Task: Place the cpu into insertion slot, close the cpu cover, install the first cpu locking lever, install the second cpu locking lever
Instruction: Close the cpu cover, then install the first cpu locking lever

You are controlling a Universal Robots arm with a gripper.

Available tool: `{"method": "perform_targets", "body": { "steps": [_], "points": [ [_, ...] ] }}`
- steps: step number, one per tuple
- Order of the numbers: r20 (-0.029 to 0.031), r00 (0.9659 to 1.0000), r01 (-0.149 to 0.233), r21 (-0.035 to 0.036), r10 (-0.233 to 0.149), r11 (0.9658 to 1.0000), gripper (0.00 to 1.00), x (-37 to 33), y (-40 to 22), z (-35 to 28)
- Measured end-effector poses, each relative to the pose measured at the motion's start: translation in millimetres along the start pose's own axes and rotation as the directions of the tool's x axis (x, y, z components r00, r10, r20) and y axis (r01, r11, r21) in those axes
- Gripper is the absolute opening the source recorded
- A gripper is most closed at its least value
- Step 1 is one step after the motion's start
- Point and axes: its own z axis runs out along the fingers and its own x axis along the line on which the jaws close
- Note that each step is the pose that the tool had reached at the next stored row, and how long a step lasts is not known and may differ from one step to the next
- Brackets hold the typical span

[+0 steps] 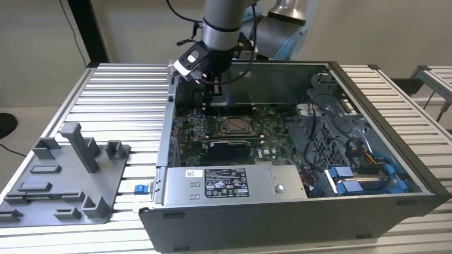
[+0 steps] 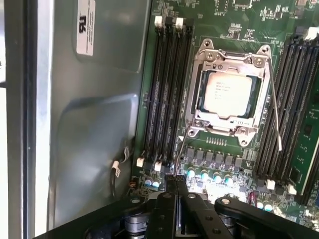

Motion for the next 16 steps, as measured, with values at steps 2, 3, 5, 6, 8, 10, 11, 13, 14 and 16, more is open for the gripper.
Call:
{"method": "perform_targets", "body": {
  "steps": [2,3,5,6,8,10,11,13,14,16],
  "points": [
    [-0.0037,1.0000,0.003,-0.0010,-0.003,1.0000,0.00,-0.6,2.2,-1.0],
    [-0.0052,1.0000,0.005,-0.0015,-0.005,1.0000,0.00,-1.0,3.3,-1.3],
    [-0.0079,0.9999,0.008,-0.0022,-0.008,1.0000,0.00,-1.6,5.8,-2.1],
    [-0.0093,0.9999,0.009,-0.0026,-0.010,1.0000,0.00,-2.0,6.9,-2.4],
    [-0.0119,0.9999,0.012,-0.0035,-0.012,0.9999,0.00,-2.7,9.2,-3.1],
    [-0.0148,0.9998,0.015,-0.0043,-0.015,0.9999,0.00,-3.6,12.0,-3.9],
    [-0.0164,0.9997,0.016,-0.0047,-0.016,0.9999,0.00,-4.1,13.3,-4.3],
    [-0.0190,0.9996,0.019,-0.0055,-0.019,0.9998,0.00,-4.9,15.8,-4.9],
    [-0.0203,0.9996,0.020,-0.0061,-0.020,0.9998,0.00,-5.3,16.9,-5.2],
    [-0.0227,0.9995,0.023,-0.0073,-0.023,0.9997,0.00,-6.0,19.2,-5.7]
  ]
}}
